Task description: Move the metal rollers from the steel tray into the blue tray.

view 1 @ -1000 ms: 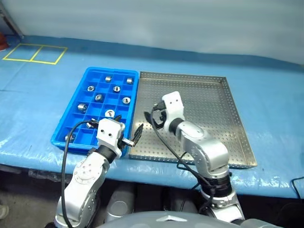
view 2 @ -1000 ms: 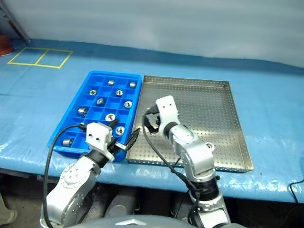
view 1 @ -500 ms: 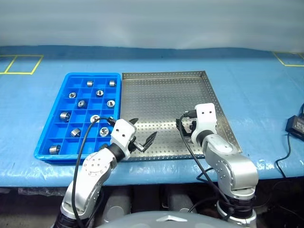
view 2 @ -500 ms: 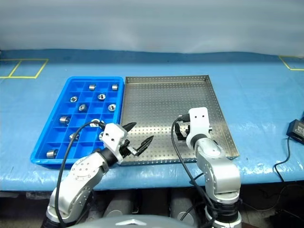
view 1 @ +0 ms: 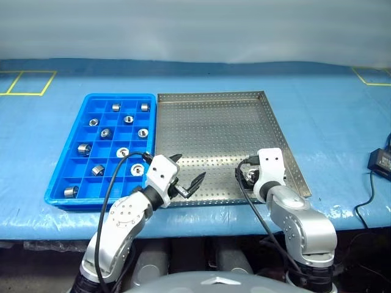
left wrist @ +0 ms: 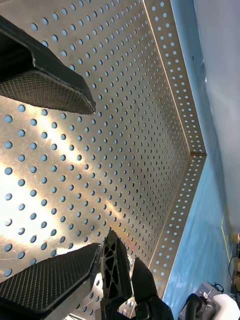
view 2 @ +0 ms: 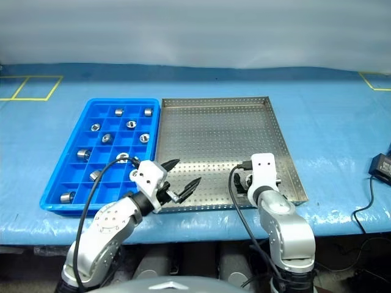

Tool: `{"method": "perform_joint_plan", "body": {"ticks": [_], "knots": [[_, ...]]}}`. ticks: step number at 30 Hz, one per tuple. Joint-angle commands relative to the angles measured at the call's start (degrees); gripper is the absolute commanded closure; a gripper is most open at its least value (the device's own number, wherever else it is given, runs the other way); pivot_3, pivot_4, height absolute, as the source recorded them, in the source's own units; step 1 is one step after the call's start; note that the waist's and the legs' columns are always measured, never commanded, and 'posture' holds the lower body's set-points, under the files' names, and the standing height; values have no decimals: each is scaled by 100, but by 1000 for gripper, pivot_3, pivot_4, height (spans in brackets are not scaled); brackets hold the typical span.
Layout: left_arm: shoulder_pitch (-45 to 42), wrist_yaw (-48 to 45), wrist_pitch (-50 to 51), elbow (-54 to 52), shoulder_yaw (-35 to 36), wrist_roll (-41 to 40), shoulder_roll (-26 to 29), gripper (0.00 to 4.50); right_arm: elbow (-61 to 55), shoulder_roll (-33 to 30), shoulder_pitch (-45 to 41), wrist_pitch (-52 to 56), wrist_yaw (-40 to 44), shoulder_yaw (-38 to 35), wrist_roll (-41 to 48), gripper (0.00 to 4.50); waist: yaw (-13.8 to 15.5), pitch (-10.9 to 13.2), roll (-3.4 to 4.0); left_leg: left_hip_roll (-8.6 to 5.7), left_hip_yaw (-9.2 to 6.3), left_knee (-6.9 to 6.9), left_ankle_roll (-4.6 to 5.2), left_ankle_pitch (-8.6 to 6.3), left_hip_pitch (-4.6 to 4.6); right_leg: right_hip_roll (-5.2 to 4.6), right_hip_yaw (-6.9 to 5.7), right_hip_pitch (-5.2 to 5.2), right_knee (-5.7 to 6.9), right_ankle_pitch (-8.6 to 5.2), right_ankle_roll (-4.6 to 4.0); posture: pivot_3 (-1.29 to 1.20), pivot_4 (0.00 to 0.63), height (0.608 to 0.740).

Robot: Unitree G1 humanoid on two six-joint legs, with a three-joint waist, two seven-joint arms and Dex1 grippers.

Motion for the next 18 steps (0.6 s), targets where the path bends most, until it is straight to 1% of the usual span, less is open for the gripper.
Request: {"method": "perform_joint_plan", "body": {"ticks": [1,2,3,4,10,12,15,16,18], "knots": [[12,46,-146,-127,0,3,-30,0,-101,-32,21,41,51,45,44,46,4,0,0,0,0,0,0,0,0,0,1,0,0,0,0,106,150,740],[19,56,-141,-132,1,3,-31,0,-92,-25,-4,46,50,38,46,46,8,0,0,1,1,0,0,0,1,0,1,0,1,0,0,107,150,740],[35,65,-140,-148,0,7,-24,0,-78,0,-69,62,55,20,59,449,12,0,0,1,0,0,1,1,1,0,1,0,1,0,-1,113,150,740],[53,74,-136,-168,5,4,-19,0,-66,17,-134,89,57,13,65,633,14,0,0,0,1,1,1,1,1,0,1,0,1,0,-1,119,150,740],[179,233,-129,-256,81,67,-7,0,11,78,-446,184,139,99,130,2681,47,0,0,0,1,2,2,1,1,1,1,0,1,0,0,171,150,740],[246,397,-141,-314,184,91,-86,0,102,44,-608,205,197,257,153,3274,83,0,0,0,-1,1,2,1,0,1,-1,0,1,1,1,197,150,740],[356,693,-203,-417,357,208,-198,0,206,59,-928,193,279,476,218,4290,117,1,-1,0,0,1,2,1,0,1,0,1,1,2,3,237,150,740],[393,828,-237,-459,470,224,-282,0,238,94,-1065,158,339,552,270,4485,136,1,-1,0,0,1,2,1,0,1,0,0,1,3,4,258,150,740],[438,1106,-251,-539,747,215,-494,0,331,149,-1359,74,458,737,366,4485,172,2,-2,1,-2,2,2,1,0,1,-1,0,3,4,7,304,150,740]]}}
